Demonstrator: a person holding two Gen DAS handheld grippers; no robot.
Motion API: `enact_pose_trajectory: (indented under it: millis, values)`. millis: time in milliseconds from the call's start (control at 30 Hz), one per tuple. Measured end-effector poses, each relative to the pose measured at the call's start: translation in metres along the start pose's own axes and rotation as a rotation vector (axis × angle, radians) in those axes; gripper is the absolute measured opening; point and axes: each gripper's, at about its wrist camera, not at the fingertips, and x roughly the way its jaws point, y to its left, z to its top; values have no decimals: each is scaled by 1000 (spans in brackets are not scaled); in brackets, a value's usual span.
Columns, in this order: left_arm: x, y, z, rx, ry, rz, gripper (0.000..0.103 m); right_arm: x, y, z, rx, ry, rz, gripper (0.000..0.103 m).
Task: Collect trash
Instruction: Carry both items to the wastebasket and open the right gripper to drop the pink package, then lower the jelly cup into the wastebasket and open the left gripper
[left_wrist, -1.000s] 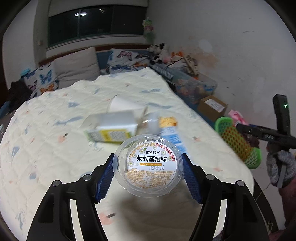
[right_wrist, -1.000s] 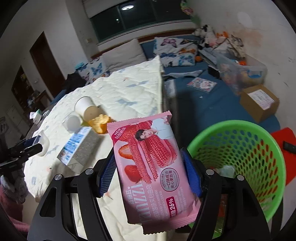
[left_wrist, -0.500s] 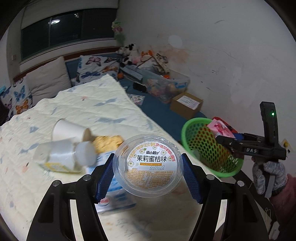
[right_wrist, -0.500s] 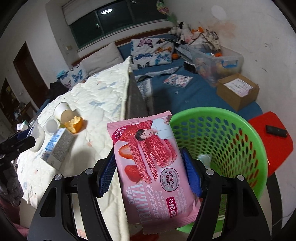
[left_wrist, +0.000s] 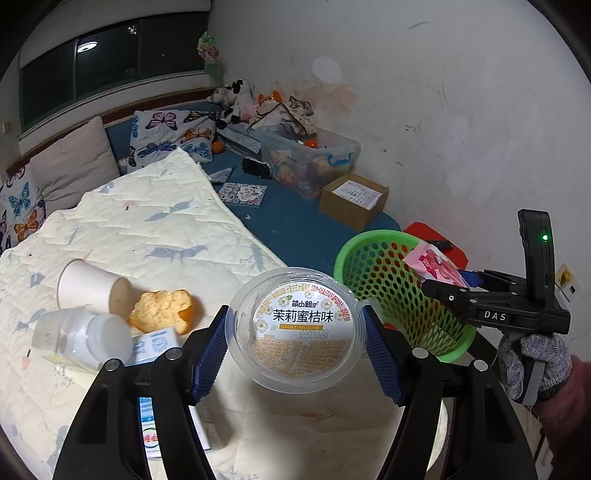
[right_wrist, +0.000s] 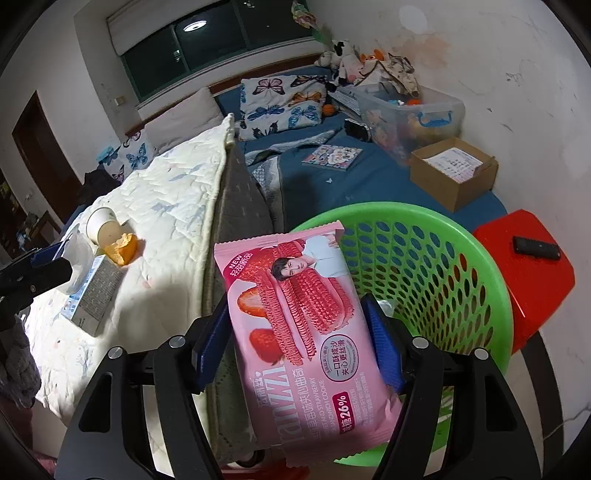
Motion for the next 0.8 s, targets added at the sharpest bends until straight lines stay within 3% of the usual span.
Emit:
enact_pose_trajectory:
  millis: [800]
  values:
    - [44, -38, 18, 55, 52, -57, 67, -15, -36, -11, 75, -20, -33, 77]
